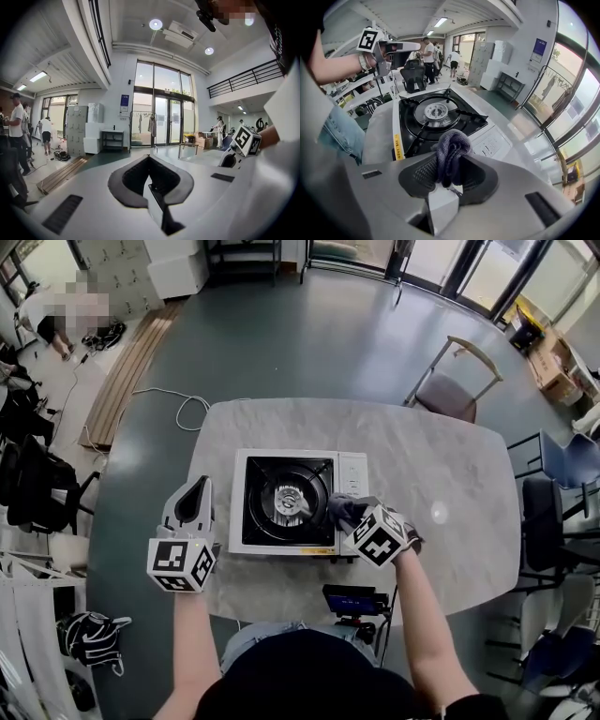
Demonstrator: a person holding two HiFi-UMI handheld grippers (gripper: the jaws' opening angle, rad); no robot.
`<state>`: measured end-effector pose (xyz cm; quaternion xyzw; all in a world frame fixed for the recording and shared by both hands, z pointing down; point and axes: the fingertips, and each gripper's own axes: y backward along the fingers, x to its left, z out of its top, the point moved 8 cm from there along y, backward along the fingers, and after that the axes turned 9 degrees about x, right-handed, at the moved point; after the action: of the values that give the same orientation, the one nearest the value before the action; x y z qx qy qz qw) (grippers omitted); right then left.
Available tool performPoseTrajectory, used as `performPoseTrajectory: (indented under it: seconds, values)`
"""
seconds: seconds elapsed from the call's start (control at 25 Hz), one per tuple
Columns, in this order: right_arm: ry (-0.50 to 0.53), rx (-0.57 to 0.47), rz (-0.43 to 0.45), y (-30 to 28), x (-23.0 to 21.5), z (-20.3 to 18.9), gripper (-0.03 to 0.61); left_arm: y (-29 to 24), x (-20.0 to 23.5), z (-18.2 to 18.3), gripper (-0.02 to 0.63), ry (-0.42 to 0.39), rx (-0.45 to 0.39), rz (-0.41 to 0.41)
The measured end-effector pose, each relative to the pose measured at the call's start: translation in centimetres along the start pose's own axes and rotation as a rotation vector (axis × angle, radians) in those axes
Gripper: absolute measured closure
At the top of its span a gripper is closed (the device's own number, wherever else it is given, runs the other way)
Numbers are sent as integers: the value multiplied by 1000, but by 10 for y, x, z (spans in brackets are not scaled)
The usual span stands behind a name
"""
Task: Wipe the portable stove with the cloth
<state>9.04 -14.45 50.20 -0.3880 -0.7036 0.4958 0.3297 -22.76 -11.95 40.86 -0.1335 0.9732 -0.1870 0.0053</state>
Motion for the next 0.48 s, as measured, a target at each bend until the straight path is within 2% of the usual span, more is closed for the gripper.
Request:
performPoseTrajectory:
  seconds: [0.12,0.28,0.48]
  values:
    - [-12,-27,-39,11,-5,-6,456,1,-1,2,603,0,-4,1]
    - [-120,-94,-105,31,-36,-19,454,4,1,2,603,-3,-7,15]
    - [-171,-64,-134,35,-74,-24,454,6,7,-2,603,5,10,30]
